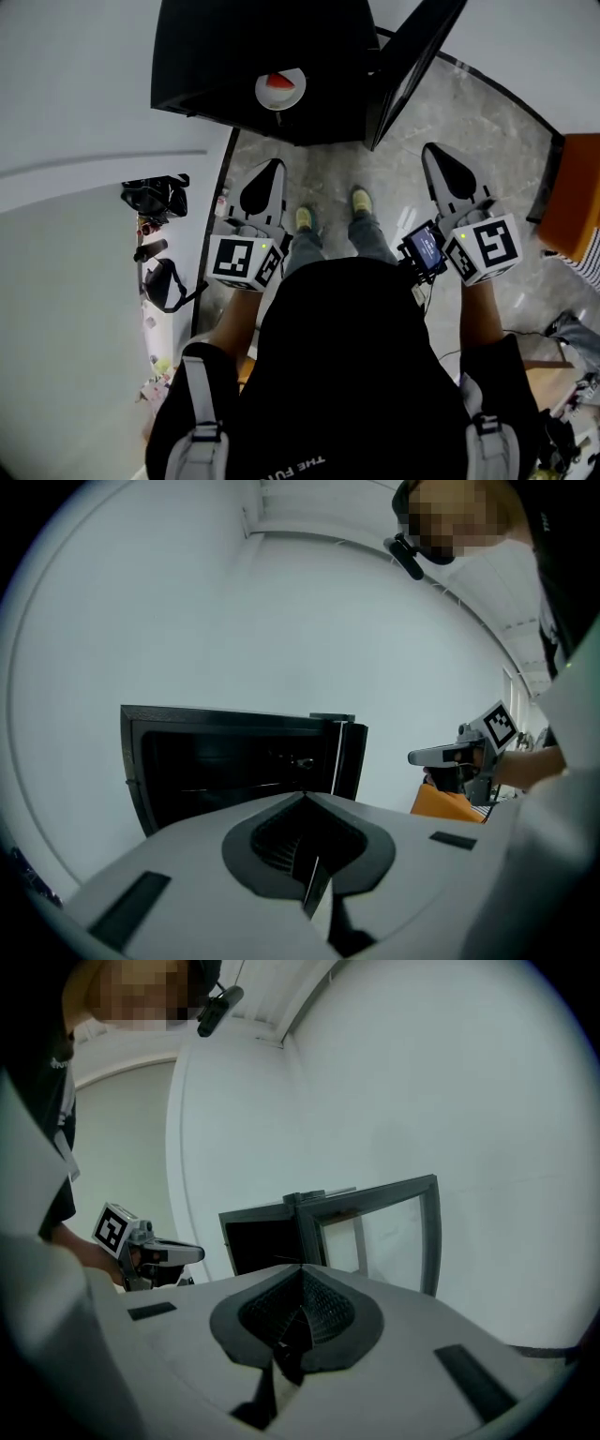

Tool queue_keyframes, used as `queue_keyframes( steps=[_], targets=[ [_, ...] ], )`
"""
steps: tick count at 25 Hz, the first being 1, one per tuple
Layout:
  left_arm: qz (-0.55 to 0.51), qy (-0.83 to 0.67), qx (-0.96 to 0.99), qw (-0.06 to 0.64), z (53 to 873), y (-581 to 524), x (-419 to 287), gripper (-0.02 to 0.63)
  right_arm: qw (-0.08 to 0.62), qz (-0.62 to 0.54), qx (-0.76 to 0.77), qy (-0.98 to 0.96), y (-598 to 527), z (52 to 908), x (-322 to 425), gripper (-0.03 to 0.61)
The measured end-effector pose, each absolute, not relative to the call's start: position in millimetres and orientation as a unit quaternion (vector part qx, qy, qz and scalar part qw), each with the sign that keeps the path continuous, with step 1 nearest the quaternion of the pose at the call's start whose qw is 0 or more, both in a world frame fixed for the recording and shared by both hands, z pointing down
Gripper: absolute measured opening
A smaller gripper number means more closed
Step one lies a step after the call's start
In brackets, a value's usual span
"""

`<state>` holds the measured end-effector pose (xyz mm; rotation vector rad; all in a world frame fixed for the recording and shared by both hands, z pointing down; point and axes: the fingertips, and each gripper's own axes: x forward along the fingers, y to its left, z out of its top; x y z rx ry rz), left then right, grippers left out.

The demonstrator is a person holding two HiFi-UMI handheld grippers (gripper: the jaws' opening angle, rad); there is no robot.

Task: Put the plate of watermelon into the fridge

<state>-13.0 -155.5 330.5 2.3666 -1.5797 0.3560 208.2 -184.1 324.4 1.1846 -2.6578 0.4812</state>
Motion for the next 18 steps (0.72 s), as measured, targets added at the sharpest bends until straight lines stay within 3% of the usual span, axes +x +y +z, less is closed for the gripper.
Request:
queue_keyframes(
  steps=[12, 18],
  targets=[
    [0.102, -0.496, 0.856, 0.109, 306.3, -127.3, 5.8, 0.012, 0.089, 0.168, 0.433, -0.881, -130.9, 319.8, 201.2, 0.009],
    [0.066, -0.482, 0.868, 0.097, 289.1, -57.5, -23.4, 0.012, 0.1, 0.136, 0.466, -0.868, -64.5, 299.7, 174.9, 0.01]
  ],
)
